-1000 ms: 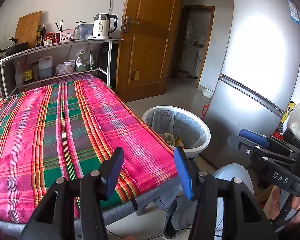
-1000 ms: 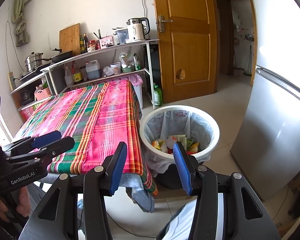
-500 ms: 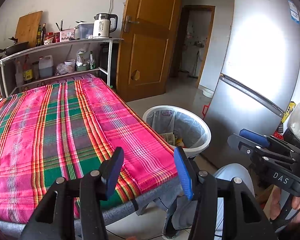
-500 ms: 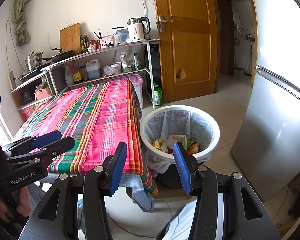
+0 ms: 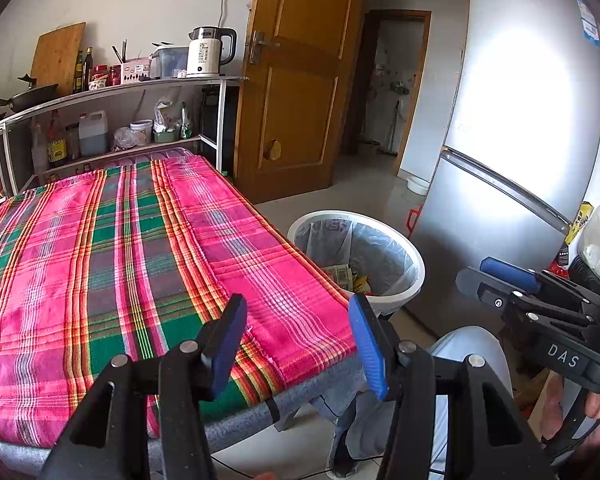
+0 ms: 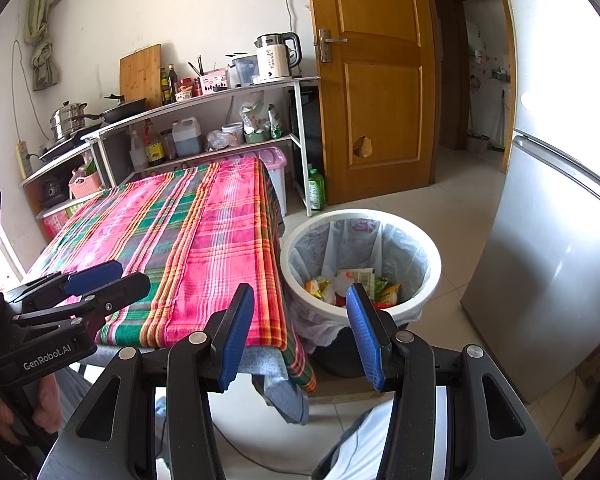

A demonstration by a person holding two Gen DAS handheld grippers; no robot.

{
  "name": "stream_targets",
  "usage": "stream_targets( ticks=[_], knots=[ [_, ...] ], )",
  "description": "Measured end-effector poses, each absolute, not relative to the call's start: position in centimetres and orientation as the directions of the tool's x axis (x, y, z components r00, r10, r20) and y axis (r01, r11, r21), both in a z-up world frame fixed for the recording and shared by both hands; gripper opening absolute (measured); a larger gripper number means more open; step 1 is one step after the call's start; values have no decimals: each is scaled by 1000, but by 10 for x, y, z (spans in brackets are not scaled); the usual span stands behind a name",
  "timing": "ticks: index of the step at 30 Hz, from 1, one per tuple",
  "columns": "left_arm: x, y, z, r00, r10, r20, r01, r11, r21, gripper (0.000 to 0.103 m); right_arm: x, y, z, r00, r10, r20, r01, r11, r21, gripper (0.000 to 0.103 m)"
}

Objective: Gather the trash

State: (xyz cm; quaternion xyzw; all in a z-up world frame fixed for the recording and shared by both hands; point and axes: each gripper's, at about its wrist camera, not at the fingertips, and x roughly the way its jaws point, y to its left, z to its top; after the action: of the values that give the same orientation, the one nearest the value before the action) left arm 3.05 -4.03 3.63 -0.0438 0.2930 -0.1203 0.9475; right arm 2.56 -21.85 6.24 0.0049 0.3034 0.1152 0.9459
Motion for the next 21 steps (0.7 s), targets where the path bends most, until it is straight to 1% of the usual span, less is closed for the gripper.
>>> stream_targets(
  ticks=[21],
  knots=[
    [37, -44, 34, 792, -254, -556, 211, 967, -141, 55, 31, -219, 57, 783, 221, -582, -217, 973, 77, 49]
  ],
)
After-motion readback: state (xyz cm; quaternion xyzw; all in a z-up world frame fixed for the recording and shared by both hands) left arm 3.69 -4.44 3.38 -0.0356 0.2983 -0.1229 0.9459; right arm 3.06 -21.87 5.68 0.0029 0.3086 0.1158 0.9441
